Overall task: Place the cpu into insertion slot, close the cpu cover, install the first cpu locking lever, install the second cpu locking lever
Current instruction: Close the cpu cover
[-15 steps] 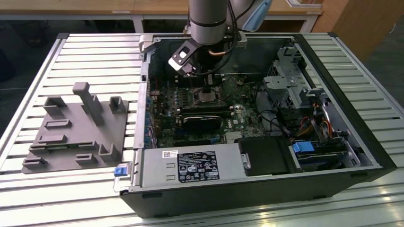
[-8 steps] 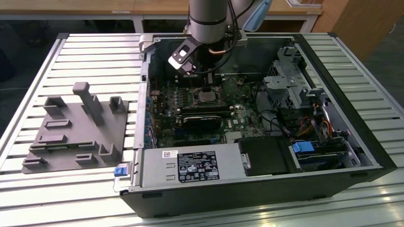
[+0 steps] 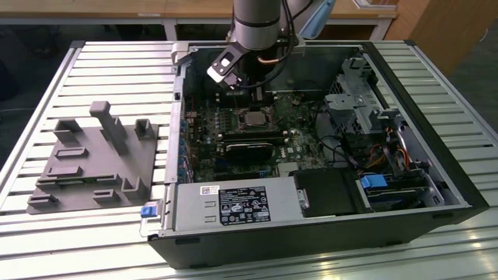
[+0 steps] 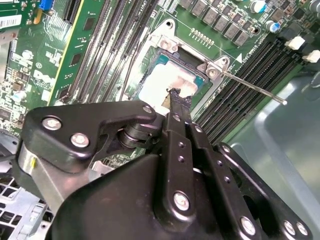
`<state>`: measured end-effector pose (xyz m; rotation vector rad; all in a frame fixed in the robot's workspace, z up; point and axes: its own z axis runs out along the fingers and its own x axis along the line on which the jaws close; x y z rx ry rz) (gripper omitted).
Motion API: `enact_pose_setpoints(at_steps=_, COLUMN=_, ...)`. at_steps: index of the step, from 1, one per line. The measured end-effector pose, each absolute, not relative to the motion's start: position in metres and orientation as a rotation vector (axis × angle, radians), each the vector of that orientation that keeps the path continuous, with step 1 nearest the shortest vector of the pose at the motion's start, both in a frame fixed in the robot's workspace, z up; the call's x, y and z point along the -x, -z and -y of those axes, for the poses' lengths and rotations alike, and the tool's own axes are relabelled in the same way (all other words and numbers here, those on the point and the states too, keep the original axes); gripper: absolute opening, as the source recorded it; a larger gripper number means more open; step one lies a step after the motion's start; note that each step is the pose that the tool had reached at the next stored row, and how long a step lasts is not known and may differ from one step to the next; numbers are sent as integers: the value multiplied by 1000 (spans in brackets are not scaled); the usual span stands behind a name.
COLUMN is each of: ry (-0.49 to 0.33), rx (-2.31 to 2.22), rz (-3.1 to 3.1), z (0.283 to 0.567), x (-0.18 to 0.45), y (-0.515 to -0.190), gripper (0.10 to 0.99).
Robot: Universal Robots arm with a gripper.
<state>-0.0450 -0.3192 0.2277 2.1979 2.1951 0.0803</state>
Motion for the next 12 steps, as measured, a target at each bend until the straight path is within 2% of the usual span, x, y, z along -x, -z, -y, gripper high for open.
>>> enact_pose_setpoints(at_steps=12, ry=-80, rx=-2198, rz=-2195, z=319, x=45, y=-234, gripper=122)
